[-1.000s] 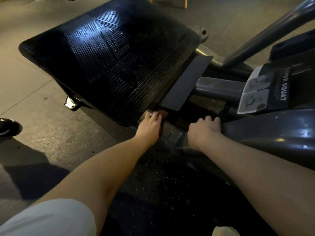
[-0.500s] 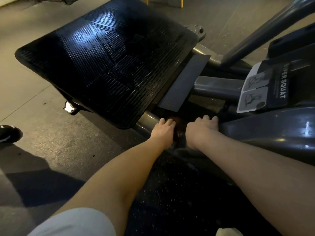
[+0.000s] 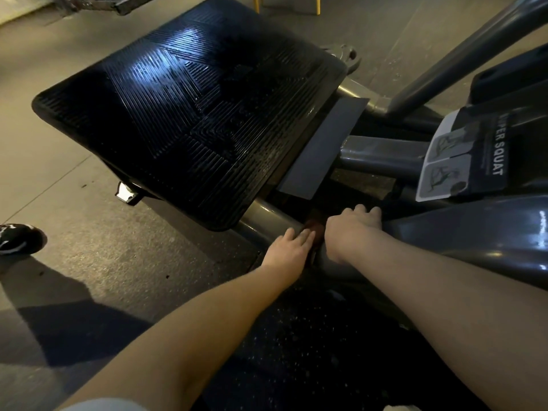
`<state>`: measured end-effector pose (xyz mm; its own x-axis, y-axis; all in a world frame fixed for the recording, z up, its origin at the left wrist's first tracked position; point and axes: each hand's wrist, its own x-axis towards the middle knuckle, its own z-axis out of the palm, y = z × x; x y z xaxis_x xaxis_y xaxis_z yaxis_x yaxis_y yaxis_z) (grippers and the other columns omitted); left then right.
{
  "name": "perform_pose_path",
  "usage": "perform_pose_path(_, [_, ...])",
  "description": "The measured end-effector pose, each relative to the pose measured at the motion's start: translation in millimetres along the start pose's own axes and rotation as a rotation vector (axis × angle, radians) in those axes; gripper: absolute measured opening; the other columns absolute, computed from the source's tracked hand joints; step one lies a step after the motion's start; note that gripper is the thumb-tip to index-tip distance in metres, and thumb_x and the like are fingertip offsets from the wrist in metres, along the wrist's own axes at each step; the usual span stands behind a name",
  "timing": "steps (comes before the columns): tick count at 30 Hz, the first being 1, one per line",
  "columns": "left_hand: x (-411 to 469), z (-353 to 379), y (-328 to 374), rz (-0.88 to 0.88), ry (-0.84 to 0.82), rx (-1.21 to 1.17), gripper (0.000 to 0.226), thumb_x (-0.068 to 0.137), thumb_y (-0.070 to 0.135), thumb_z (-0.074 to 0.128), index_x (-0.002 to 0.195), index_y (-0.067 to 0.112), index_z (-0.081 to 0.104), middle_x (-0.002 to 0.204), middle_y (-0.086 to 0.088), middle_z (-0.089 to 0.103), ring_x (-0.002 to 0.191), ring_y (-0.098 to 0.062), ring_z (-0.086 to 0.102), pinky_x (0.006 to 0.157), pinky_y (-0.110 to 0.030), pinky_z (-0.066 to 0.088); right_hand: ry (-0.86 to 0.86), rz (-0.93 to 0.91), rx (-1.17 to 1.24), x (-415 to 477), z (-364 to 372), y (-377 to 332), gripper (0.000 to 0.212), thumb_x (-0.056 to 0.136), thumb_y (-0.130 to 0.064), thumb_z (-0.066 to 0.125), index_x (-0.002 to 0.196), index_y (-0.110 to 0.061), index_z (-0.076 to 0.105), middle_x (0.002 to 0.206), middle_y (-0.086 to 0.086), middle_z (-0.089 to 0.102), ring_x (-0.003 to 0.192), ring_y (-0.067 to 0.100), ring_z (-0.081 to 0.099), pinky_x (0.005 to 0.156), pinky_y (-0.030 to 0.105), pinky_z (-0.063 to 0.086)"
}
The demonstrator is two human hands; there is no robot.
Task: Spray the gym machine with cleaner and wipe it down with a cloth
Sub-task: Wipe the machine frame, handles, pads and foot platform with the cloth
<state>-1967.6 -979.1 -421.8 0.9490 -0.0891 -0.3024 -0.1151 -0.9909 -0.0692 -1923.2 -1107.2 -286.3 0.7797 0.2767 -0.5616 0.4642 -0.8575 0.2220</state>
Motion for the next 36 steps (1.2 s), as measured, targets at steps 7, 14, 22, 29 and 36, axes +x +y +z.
perform_pose_path(7, [28,-16,-10,-0.132,0.071,-0.024,0.078,0.092,0.032,0.071,0.156,0.011,0.031,0.15,-0.008,0.047,0.136,-0.031,0.039,0.112,-0.042,0.038,-0.003,0.021,0.023,6,3,-1,0.058,0.089,-0.038,0.073,0.141,-0.02,0.053,0.14,0.014,0.051,0.133,0.037,0.042,0.111,0.054,0.036])
perform_pose_path(14, [16,-32,-87,-0.294,0.128,0.129,0.061,0.098,0.019,0.055,0.154,0.011,0.035,0.147,-0.006,0.05,0.129,-0.031,0.046,0.102,-0.041,0.042,0.025,-0.034,0.07,-5,4,12,0.053,0.092,-0.033,0.067,0.141,-0.019,0.053,0.141,0.014,0.049,0.134,0.036,0.039,0.111,0.052,0.032])
perform_pose_path(22, [-8,10,8,-0.03,-0.005,-0.032,0.09,0.098,0.021,0.061,0.165,0.019,0.001,0.172,-0.01,0.01,0.154,-0.037,0.019,0.125,-0.046,0.026,0.033,-0.047,0.057,-2,9,13,0.06,0.09,-0.033,0.07,0.144,-0.017,0.051,0.144,0.016,0.047,0.137,0.038,0.038,0.112,0.052,0.033])
perform_pose_path(29, [-54,29,1,-0.044,-0.011,-0.13,0.085,0.102,0.002,0.05,0.165,0.018,-0.004,0.173,-0.004,-0.006,0.147,-0.039,0.027,0.117,-0.043,0.037,0.025,-0.013,0.03,3,6,2,0.057,0.089,-0.033,0.071,0.141,-0.019,0.053,0.14,0.016,0.05,0.133,0.038,0.041,0.11,0.053,0.036])
perform_pose_path(36, [-29,25,5,-0.146,0.036,-0.298,0.094,0.095,0.003,0.065,0.166,0.021,0.007,0.171,-0.001,-0.002,0.143,-0.033,0.031,0.116,-0.043,0.043,0.041,-0.005,0.048,7,8,1,0.053,0.09,-0.032,0.069,0.138,-0.018,0.055,0.136,0.016,0.051,0.131,0.038,0.042,0.108,0.054,0.036])
